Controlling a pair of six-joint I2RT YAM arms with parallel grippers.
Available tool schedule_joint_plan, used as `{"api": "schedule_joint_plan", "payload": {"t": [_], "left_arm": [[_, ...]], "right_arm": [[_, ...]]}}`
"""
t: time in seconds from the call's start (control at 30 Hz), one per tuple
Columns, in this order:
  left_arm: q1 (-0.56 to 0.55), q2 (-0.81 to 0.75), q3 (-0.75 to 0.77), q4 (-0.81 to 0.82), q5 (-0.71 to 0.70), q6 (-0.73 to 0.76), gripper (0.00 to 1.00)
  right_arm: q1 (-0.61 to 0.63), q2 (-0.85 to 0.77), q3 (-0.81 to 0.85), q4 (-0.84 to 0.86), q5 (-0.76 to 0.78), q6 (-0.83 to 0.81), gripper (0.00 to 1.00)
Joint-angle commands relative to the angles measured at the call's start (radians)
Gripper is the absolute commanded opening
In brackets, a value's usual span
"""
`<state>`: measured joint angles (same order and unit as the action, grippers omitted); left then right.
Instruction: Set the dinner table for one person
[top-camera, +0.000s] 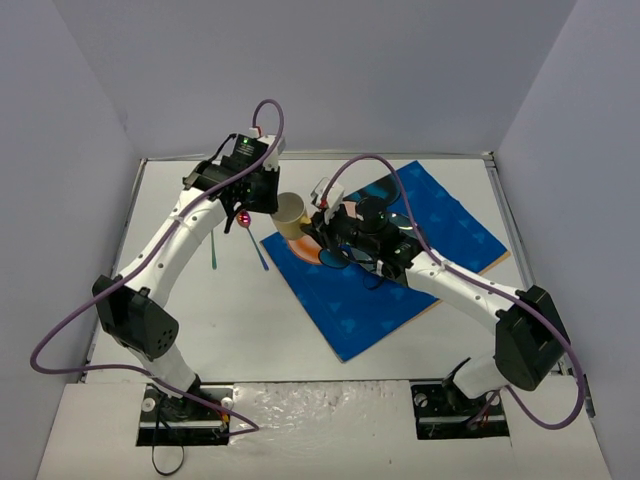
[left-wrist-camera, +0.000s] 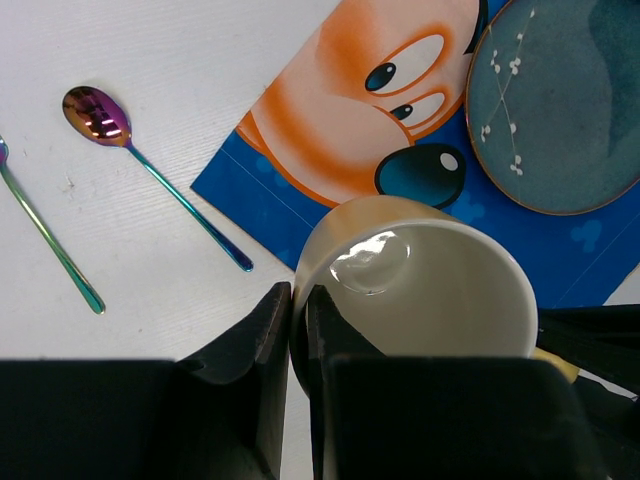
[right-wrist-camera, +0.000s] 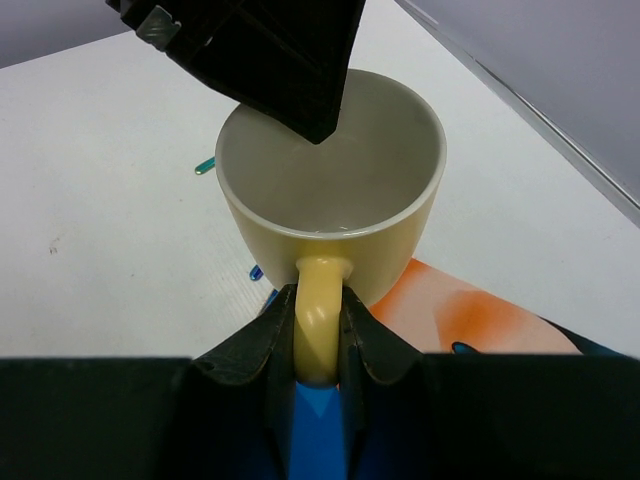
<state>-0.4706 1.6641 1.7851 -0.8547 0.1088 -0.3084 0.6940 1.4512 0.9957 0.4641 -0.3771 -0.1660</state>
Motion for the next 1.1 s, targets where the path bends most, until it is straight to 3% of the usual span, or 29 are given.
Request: {"api": "schedule_joint_plan", "payload": {"t": [0.0, 0.17, 0.5, 0.63, 0.77, 1.07], "left_arm": [[0.018, -0.096, 0.001, 0.077, -0.010, -0.010, 0.16], [0.029, -0.107, -0.010, 0.090, -0.019, -0.023, 0.38], [0.069, -0.192, -0.065, 0.152, -0.043, -0.038, 0.54], [0.115, -0.271, -0.162, 0.209, -0.060, -0.034, 0.69], [0.221, -0.404, -0.371, 0.292, -0.078, -0.032, 0.93], [0.302, -0.572, -0.646, 0.442, -0.179, 0.001, 0.97]], "right_arm": [[-0.047, -0.083, -0.014, 0.102, -0.029, 0.003, 0.00], [-0.081, -0.109, -0.045, 0.145, -0.081, 0.024, 0.00], [-0.173, -0.167, -0.093, 0.196, -0.079, 0.040, 0.00], [-0.242, -0.169, -0.095, 0.224, -0.038, 0.013, 0.00], [-0.336, -0.115, -0.085, 0.307, -0.044, 0.027, 0.00], [-0.533, 0.073, 0.028, 0.445, -0.032, 0.027, 0.00]]}}
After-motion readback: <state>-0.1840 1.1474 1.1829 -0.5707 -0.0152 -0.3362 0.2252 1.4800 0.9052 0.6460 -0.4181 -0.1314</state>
